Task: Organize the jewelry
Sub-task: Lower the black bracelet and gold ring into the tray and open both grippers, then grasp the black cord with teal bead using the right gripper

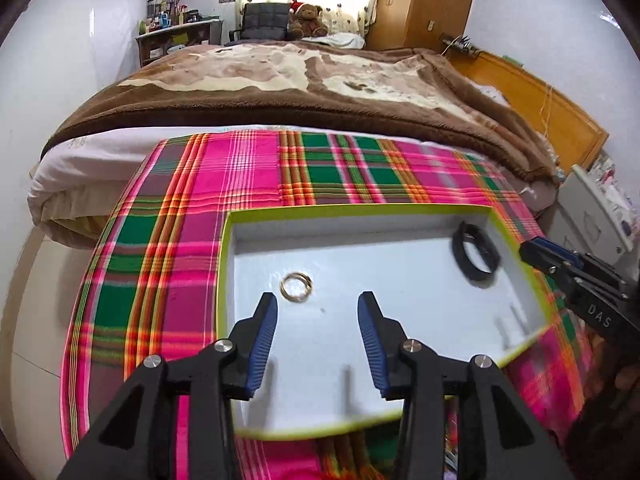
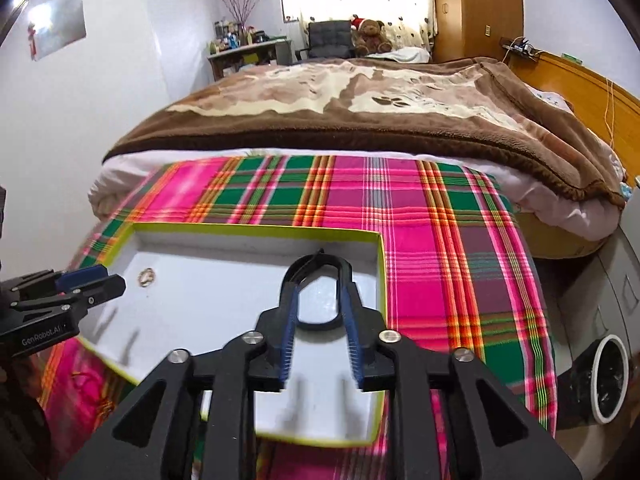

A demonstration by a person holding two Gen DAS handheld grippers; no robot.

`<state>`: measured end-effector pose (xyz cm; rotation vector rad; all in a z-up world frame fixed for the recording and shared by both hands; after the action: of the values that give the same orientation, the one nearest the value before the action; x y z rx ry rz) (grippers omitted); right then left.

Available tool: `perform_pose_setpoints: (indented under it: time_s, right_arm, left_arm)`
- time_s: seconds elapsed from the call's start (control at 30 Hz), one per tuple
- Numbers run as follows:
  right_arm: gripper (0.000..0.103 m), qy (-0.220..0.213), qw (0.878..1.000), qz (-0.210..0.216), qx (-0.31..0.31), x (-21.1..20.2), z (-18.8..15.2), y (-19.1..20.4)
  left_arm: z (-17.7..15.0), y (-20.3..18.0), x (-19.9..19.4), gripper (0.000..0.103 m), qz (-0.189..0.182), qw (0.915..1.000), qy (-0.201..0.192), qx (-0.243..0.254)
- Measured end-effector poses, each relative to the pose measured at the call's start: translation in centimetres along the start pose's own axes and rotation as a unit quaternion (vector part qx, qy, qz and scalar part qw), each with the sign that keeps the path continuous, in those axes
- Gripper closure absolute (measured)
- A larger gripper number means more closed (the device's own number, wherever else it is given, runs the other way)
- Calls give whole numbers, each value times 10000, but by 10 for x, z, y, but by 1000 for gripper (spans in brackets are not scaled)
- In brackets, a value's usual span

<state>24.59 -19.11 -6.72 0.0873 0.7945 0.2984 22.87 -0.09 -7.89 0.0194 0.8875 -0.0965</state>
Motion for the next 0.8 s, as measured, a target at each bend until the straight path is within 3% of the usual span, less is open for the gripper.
perform_pose_setpoints:
  time_s: [0.07, 0.4, 0.8]
  right_arm:
    - [62, -105, 9999, 61, 42, -13, -2, 2]
    - [62, -386, 9988, 259, 136, -72, -32, 9]
    - [62, -136, 9963, 723, 453, -97, -116, 9]
  left_arm:
    - [-4, 1, -11, 55, -47, 9999, -57, -70]
    - [-41, 8, -58, 53, -167, 9991, -267, -298]
    - [-84, 19, -82, 53, -116, 9985, -275, -469]
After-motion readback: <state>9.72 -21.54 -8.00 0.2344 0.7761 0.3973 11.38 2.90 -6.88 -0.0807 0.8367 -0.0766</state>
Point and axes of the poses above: each gripper's, at about its wrist camera, not at the fingertips, and x roughly the way its jaws point, y to its left, z to its top, the point moved 9 cm from there along x, roughly the way its jaws point, and after that the axes turned 9 degrees about z, right-handed, at the moved point
